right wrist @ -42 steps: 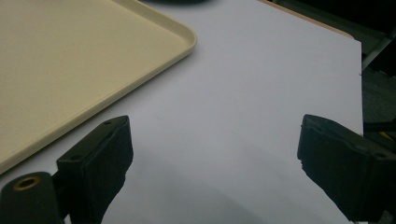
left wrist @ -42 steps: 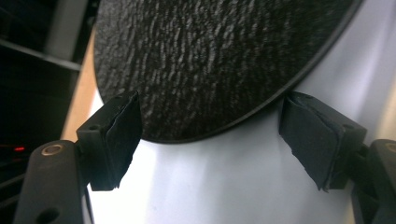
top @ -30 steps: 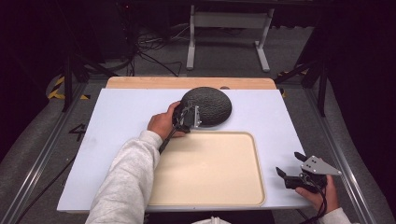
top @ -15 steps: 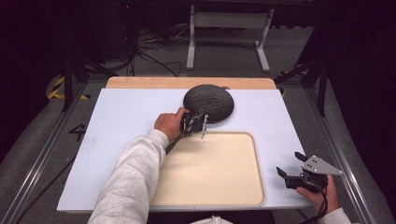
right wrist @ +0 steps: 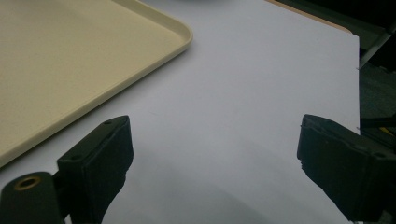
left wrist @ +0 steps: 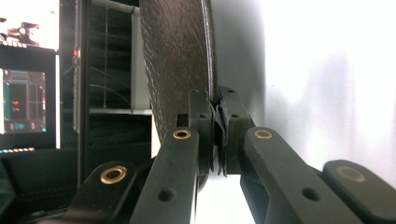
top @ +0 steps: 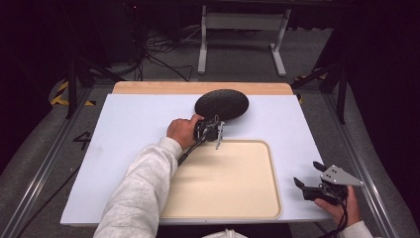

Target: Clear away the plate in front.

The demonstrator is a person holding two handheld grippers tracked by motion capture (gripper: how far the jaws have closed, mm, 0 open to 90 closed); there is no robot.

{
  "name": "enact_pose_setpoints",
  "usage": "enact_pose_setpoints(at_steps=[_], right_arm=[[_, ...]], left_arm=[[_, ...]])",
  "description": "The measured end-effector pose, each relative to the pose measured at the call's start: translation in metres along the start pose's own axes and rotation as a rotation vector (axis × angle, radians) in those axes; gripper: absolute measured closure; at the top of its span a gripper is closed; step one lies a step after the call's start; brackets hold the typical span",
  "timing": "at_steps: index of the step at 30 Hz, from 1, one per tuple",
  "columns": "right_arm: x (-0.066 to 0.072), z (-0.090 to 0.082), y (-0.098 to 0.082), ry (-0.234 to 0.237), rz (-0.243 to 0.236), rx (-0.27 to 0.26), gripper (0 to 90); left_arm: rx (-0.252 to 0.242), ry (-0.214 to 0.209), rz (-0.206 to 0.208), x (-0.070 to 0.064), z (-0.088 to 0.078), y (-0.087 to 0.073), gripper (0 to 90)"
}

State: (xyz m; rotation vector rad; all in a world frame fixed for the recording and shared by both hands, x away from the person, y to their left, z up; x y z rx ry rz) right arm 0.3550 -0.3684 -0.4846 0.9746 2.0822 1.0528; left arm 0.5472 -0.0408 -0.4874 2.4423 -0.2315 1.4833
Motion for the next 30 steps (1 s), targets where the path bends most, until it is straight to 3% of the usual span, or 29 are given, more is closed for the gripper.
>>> enact_pose_setpoints(at_steps=[6,17,19,24,30], right_arm=[[0.000,-0.001,0.001,0.001,0.000,-0.001,11.1],[0.000,-0.002,0.002,-0.002,-0.002,-0.007,11.2],[0.000,-0.002,0.002,-0.008,-0.005,-0.002,11.3],[-0.002,-0.002,0.003,-0.015,0.001,-0.003,11.5],[-0.003,-0.002,0.003,-0.016,0.004,-0.004,11.6]], left_arm=[[-0.010,0.015,-0.016,0.004,-0.012,0.006,85.3],[-0.028,0.027,-0.024,0.003,-0.051,0.006,85.2],[-0.025,0.040,0.000,0.001,-0.064,0.008,85.5],[-0.063,0.066,-0.029,-0.001,-0.092,0.011,85.3],[-0.092,0.096,-0.007,-0.010,-0.131,0.019,85.0]])
Point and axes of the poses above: each handheld gripper's, and its own axes: z roughly forward along the jaws, y roughly out of its top, x roughly to its left, the point moved 7 cm from there along z, roughly forward along the jaws, and after that the axes turned 3 degrees about y, right-handed, at the moved point
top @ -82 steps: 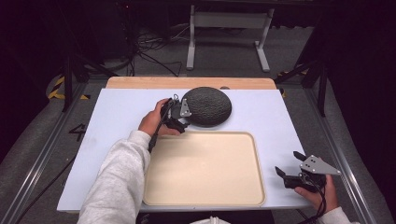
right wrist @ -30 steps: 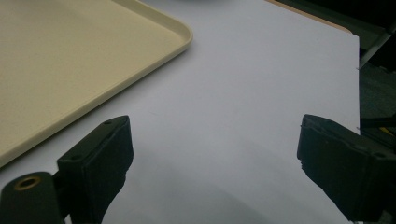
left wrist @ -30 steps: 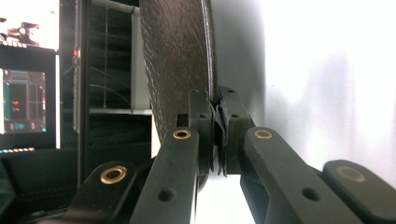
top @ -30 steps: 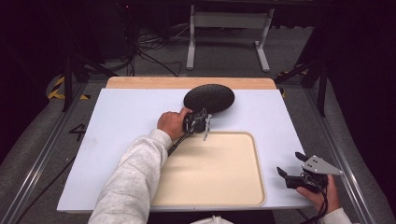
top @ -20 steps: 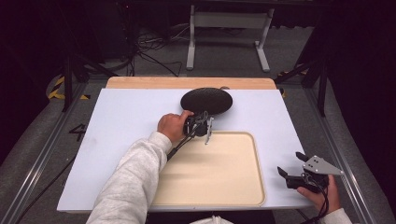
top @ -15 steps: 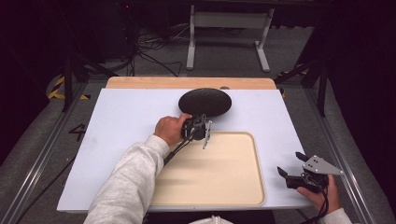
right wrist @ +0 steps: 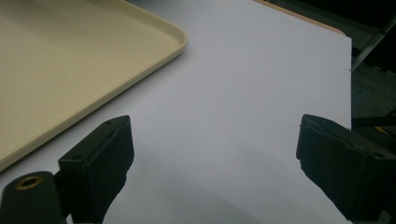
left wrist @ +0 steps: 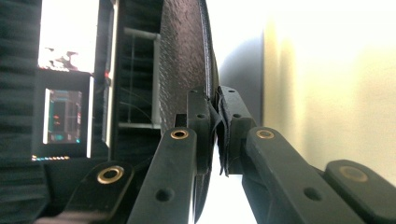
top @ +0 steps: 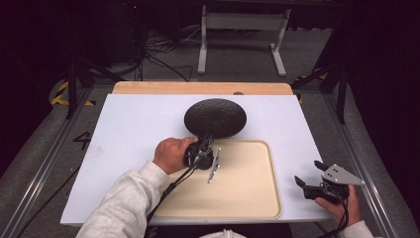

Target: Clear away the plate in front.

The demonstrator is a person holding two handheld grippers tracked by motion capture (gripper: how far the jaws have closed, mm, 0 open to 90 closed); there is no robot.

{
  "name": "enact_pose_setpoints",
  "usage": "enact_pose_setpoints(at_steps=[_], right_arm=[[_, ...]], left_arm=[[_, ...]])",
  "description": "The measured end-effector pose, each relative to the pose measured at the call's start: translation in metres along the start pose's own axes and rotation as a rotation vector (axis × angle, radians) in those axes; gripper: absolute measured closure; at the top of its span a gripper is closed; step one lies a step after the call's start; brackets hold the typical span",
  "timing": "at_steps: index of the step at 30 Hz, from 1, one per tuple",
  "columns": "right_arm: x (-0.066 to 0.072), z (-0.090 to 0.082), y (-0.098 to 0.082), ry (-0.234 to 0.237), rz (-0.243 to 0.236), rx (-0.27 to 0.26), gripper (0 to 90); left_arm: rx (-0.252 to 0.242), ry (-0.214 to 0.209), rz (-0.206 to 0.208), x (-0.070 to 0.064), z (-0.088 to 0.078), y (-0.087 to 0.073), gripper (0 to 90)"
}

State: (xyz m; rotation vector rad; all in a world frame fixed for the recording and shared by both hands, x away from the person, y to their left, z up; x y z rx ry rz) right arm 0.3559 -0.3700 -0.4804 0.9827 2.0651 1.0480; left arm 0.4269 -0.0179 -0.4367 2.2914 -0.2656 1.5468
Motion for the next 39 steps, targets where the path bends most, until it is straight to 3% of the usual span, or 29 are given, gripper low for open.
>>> enact_pose_setpoints(at_steps=[10,18,24,29,30,34,37,39], right_arm=[[0.003,0.001,0.002,0.009,-0.009,0.002,11.6],[0.005,0.002,0.002,0.006,-0.017,0.022,11.5],[0.007,0.003,0.003,0.009,-0.026,0.028,11.5],[0.006,0.003,0.002,0.007,-0.022,0.031,11.6],[0.006,0.003,0.002,0.008,-0.022,0.033,11.6],[0.006,0.004,0.002,0.009,-0.024,0.035,11.6],[0.007,0.004,0.002,0.012,-0.025,0.035,11.6],[0.008,0.004,0.001,0.020,-0.028,0.039,11.6]], left_arm=[[-0.041,0.016,0.023,-0.011,-0.043,0.015,84.7],[-0.082,-0.011,0.031,-0.030,-0.074,0.027,84.3],[-0.085,-0.036,0.063,-0.043,-0.084,0.032,83.6],[-0.095,-0.040,0.049,-0.049,-0.087,0.031,82.7],[-0.104,-0.060,0.035,-0.051,-0.087,0.031,82.7],[-0.127,-0.071,0.034,-0.057,-0.090,0.034,82.2],[-0.125,-0.071,0.055,-0.061,-0.090,0.034,82.3],[-0.142,-0.082,0.038,-0.063,-0.091,0.036,82.9]])
Point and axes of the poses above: each handheld gripper's, and its own axes: z roughly forward along the jaws, y roughly out of its top, x roughly to its left, the point moved 7 cm from there along z, roughly forward along the jaws, and after that the axes turned 3 degrees about y, right-handed, at the moved point
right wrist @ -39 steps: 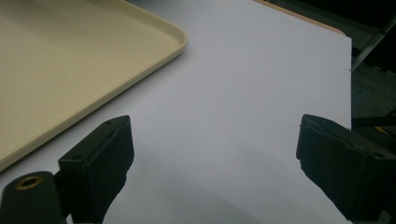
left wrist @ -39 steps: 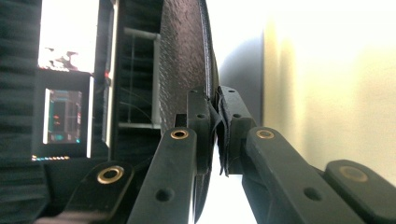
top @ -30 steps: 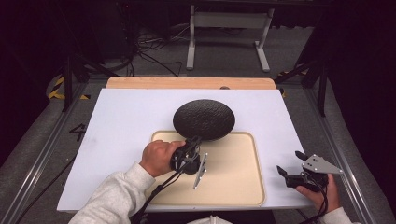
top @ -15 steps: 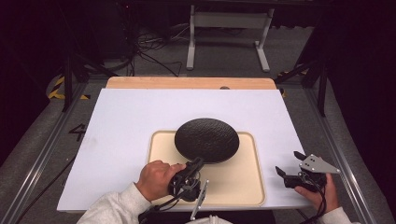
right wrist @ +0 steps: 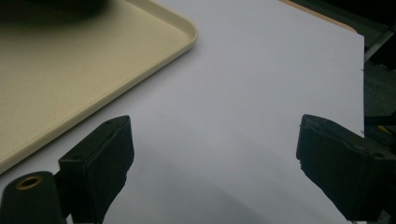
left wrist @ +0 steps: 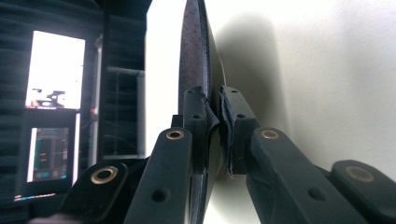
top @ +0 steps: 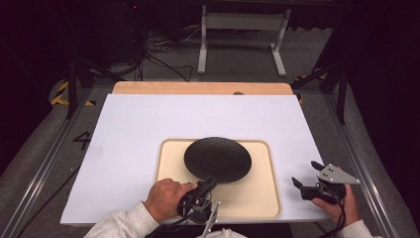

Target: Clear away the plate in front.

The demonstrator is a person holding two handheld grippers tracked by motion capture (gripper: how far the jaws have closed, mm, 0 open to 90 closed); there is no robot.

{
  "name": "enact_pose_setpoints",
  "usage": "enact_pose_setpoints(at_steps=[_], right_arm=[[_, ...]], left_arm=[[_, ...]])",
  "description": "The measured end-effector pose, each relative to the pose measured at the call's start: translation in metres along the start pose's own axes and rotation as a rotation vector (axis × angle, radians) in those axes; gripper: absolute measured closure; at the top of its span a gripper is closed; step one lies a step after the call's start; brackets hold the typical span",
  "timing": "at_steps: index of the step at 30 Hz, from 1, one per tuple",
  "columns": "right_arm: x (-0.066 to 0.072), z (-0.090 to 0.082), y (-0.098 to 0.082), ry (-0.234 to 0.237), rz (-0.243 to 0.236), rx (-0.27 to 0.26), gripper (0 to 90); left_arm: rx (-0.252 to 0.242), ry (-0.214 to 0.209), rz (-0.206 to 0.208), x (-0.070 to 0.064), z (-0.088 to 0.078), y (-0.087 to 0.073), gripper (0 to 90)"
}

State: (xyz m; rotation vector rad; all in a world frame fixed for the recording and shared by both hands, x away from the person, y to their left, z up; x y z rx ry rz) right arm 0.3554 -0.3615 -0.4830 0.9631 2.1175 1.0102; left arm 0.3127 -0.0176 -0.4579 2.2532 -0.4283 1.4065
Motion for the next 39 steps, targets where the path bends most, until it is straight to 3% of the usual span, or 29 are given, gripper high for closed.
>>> enact_pose_setpoints(at_steps=[14,16,17,23,25,27,31,36,39], right_arm=[[0.001,0.001,-0.001,0.003,0.000,0.004,11.6],[0.000,0.001,-0.001,0.001,0.001,0.005,11.6],[0.000,0.001,-0.002,0.003,0.002,0.006,11.6],[0.001,0.001,-0.001,0.003,-0.001,0.007,11.6],[0.001,0.001,-0.002,0.004,0.000,0.008,11.6],[0.001,0.001,-0.002,0.004,0.000,0.008,11.7],[0.001,0.001,-0.002,0.001,0.001,0.009,11.6],[0.001,0.002,-0.002,0.002,0.001,0.011,11.6],[0.001,0.001,-0.002,0.003,0.000,0.010,11.6]], left_arm=[[-0.023,-0.101,-0.012,-0.024,0.005,0.006,86.7],[-0.033,-0.130,-0.019,-0.027,0.006,0.007,86.7],[-0.033,-0.121,-0.014,-0.028,0.006,0.007,86.6],[-0.048,-0.171,-0.074,-0.029,0.007,0.005,85.1],[-0.048,-0.207,-0.094,-0.032,0.008,0.004,83.6],[-0.048,-0.213,-0.101,-0.033,0.009,0.003,83.0],[-0.041,-0.265,-0.098,-0.039,0.011,0.002,80.6],[-0.028,-0.276,-0.089,-0.043,0.011,0.002,80.5],[-0.035,-0.283,-0.120,-0.043,0.011,0.001,80.4]])
Point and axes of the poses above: each handheld gripper's, and its own axes: z roughly forward along the jaws, y roughly out of its top, x roughly to its left, the point moved 7 cm from there along z, roughly forward along the jaws, and after that the axes turned 3 degrees about y, right-handed, at the moved point
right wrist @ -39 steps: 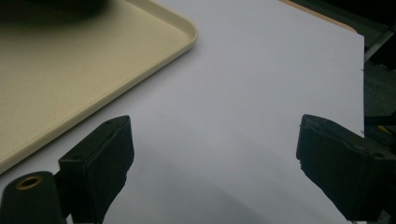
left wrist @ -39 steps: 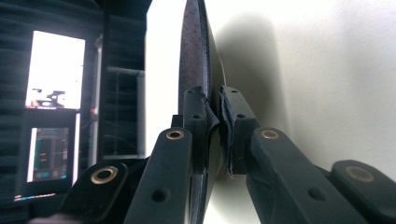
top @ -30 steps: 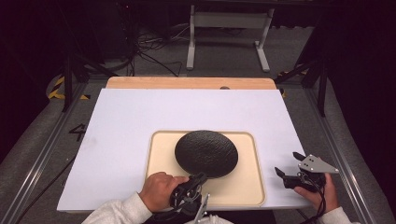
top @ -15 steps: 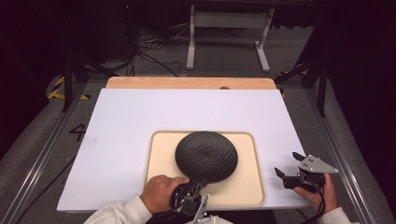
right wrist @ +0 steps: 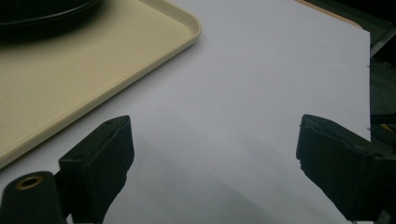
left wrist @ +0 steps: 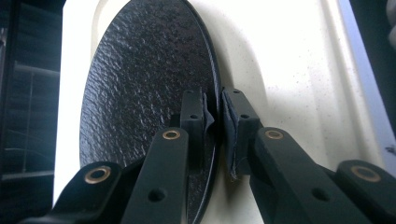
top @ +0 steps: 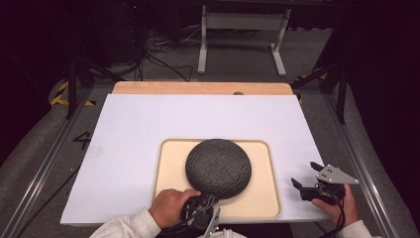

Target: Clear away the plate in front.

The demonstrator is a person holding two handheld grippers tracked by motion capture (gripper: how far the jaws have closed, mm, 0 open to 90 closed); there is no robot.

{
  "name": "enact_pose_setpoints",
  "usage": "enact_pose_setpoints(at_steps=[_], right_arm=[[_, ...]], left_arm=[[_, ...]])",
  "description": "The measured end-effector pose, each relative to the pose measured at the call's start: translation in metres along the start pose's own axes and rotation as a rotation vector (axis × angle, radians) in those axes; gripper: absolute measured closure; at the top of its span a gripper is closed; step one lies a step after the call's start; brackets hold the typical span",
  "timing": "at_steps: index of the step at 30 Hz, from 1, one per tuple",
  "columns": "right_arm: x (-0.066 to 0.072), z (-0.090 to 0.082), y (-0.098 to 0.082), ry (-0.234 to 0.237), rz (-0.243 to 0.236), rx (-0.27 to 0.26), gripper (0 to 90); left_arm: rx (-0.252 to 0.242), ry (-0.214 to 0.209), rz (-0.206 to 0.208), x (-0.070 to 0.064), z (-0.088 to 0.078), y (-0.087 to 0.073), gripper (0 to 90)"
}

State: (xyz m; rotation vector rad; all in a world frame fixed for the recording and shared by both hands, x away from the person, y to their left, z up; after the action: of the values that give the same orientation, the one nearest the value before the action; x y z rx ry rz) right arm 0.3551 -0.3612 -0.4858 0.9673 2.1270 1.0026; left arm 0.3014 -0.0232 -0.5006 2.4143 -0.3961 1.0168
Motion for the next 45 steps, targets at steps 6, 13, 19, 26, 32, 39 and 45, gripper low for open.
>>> enact_pose_setpoints(at_steps=[6,13,19,26,32,39,45], right_arm=[[0.000,0.000,0.000,0.000,-0.001,0.000,11.6],[0.001,0.000,0.000,0.005,0.000,0.003,11.7],[0.004,0.002,0.000,0.017,-0.009,0.005,11.6],[0.003,0.001,0.000,0.015,-0.008,0.002,11.6],[0.003,0.000,0.000,0.017,-0.015,-0.002,11.7],[0.003,0.000,0.001,0.017,-0.017,-0.004,11.5],[0.003,0.000,0.001,0.017,-0.019,-0.005,11.4]], left_arm=[[-0.019,-0.013,-0.037,0.000,-0.003,0.000,79.0],[-0.088,-0.052,-0.111,0.005,-0.016,0.003,76.5],[-0.121,-0.042,-0.144,0.012,-0.020,0.002,74.1],[-0.138,-0.010,-0.196,0.025,-0.024,-0.004,68.1],[-0.153,0.017,-0.256,0.037,-0.028,-0.010,62.1],[-0.175,0.046,-0.310,0.049,-0.034,-0.015,48.7],[-0.148,0.057,-0.342,0.055,-0.031,-0.024,35.0]])
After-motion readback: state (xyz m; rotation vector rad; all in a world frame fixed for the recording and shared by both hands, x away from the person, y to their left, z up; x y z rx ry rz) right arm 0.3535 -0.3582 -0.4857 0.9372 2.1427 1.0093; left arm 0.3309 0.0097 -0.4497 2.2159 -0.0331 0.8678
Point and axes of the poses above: each handheld gripper's, and its own axes: z roughly forward along the jaws, y roughly out of its top, x roughly to its left, the point moved 7 cm from there along z, roughly forward along the jaws, and after that the axes turned 3 degrees about y, right-handed, at the moved point
